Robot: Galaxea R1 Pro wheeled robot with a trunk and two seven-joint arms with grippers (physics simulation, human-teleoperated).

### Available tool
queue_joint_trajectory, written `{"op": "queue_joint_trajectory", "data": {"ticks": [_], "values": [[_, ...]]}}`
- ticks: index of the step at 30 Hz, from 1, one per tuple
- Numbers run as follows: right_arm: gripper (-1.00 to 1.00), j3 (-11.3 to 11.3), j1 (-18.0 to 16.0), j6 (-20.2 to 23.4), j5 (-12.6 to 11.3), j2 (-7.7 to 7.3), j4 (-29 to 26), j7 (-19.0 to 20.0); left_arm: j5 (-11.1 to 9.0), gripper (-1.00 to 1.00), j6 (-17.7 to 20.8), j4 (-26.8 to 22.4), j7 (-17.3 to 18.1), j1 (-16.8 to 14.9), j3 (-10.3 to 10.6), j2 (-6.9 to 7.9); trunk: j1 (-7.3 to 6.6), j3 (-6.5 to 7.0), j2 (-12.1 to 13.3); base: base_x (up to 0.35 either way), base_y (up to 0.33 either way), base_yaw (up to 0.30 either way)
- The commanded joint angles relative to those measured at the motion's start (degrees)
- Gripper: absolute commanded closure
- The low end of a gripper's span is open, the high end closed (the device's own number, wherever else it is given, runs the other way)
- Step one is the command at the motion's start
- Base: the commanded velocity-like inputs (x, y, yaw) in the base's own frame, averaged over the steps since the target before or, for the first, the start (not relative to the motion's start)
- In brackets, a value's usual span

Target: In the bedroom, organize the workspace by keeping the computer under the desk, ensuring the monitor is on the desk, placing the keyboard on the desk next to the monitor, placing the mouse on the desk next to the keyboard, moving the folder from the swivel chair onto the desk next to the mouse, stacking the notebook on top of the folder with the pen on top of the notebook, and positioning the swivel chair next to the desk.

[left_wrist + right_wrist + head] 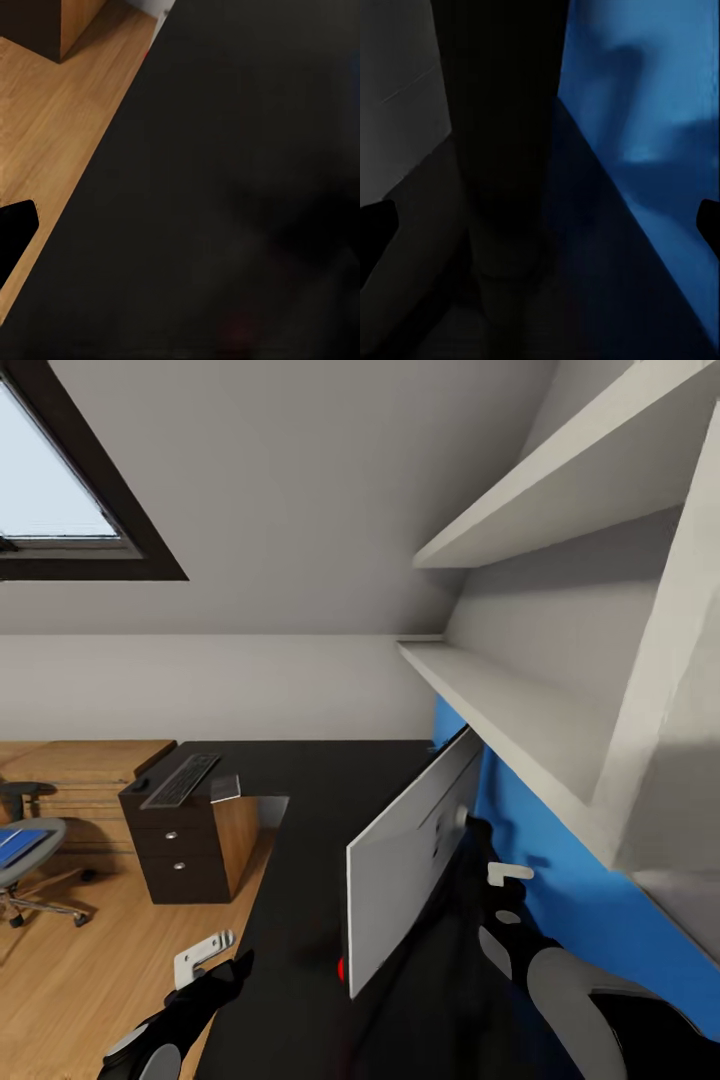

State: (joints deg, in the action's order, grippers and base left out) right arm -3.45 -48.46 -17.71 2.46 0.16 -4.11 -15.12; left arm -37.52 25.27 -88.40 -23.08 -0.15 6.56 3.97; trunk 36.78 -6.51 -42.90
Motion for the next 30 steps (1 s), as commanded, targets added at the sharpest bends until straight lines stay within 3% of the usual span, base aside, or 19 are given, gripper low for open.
{"op": "queue_joint_trajectory", "data": {"ticks": [1, 18, 24, 28, 30], "values": [[-1.00, -0.3, -0.1, -0.2, 0.3, 0.02, 0.1, -0.1, -0.6, -1.00, 0.0, -0.1, -0.6, 0.0, 0.1, 0.04, -0.02, -0.08, -0.1, -0.331, 0.000, 0.000], [-1.00, -0.5, -0.1, -0.8, 0.2, 0.26, -0.2, -0.1, -0.4, -1.00, -0.1, -0.1, -0.6, 0.0, 0.1, 0.00, -0.02, -0.08, -0.1, -0.334, 0.000, 0.000], [-1.00, -0.7, -0.1, 0.0, -0.3, 0.86, -3.0, -0.1, -0.3, -1.00, -0.1, -0.1, -0.7, 0.0, 0.1, 0.01, -0.02, -0.08, -0.1, -0.335, 0.000, 0.000], [-1.00, -0.9, -0.1, 2.0, -1.7, 1.12, -4.8, -0.1, -0.3, -1.00, -0.1, -0.1, -0.7, 0.0, 0.1, -0.01, -0.02, -0.08, -0.1, -0.335, 0.000, 0.000], [-1.00, -1.0, 0.1, 4.5, -3.8, 1.22, -7.4, -0.2, -0.3, -1.00, -0.1, -0.1, -0.7, 0.0, 0.1, -0.01, -0.02, -0.08, -0.1, -0.330, 0.000, 0.000]]}}
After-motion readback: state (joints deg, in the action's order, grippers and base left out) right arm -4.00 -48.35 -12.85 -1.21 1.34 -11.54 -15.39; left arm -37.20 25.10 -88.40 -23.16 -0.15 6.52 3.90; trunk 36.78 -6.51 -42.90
